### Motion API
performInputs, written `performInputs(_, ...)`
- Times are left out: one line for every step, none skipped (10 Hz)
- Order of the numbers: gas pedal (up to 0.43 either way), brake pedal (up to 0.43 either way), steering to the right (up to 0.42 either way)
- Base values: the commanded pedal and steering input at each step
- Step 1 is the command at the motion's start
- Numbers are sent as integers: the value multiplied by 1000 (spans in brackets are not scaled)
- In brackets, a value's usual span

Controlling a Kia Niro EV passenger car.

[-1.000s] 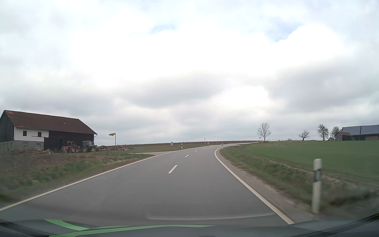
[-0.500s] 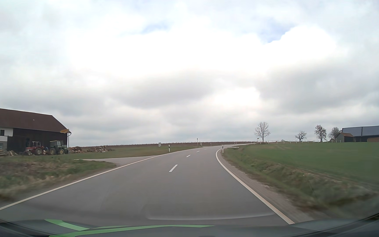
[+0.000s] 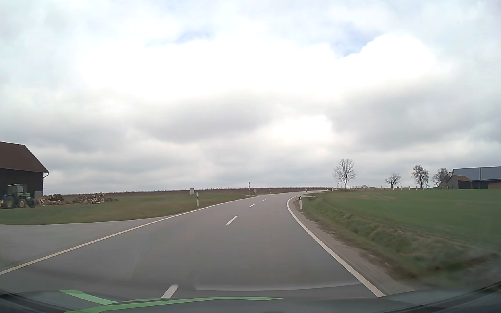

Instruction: Follow the waypoints while adhering to traffic rules and regulations

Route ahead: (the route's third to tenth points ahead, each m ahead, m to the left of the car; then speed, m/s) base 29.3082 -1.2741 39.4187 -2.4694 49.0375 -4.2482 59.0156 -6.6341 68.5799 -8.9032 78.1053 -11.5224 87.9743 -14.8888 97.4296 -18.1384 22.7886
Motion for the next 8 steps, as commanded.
performInputs(331, 0, 22)
performInputs(331, 0, 23)
performInputs(331, 0, 25)
performInputs(331, 0, 25)
performInputs(331, 0, 25)
performInputs(331, 0, 25)
performInputs(331, 0, 25)
performInputs(331, 0, 25)
